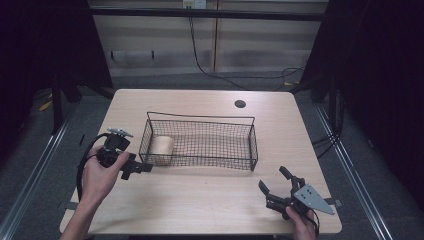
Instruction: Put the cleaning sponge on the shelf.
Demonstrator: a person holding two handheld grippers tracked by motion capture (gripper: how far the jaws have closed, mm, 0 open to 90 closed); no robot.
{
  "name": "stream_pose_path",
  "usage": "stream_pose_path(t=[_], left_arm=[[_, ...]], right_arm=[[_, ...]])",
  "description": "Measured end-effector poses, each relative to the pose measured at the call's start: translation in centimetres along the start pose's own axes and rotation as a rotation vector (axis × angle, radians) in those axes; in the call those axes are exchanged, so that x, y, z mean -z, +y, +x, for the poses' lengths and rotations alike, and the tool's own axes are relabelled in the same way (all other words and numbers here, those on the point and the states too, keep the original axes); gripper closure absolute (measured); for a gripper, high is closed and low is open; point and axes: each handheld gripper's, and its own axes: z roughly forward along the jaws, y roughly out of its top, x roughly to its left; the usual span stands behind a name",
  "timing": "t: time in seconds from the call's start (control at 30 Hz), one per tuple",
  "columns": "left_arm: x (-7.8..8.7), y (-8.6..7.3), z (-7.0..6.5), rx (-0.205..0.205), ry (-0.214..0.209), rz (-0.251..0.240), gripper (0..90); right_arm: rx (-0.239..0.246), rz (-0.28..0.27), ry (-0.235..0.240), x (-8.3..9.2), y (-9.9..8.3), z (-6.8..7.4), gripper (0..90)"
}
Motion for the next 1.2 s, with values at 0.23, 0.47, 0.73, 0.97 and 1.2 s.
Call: stream_pose_path(t=[0.23,0.47,0.73,0.97,1.2], left_arm=[[0.5,-1.7,-0.2,0.015,0.004,-0.019,19.4],[0.2,-4.4,0.5,0.019,-0.031,-0.057,18.9],[0.6,-7.8,0.9,0.057,0.003,-0.088,18.9],[-0.4,-10.0,0.8,0.046,0.038,-0.12,19.0],[-1.3,-11.1,1.3,0.073,0.045,-0.155,19.6]], right_arm=[[0.001,-0.001,-0.002,0.0,0.0,0.0,13.1],[0.0,-0.001,-0.002,0.0,0.0,0.0,13.1],[0.002,0.0,-0.002,0.0,0.0,0.0,13.1],[0.006,0.004,0.0,0.0,0.0,0.0,13.1],[0.002,0.0,0.002,0.0,0.0,0.0,13.1]])
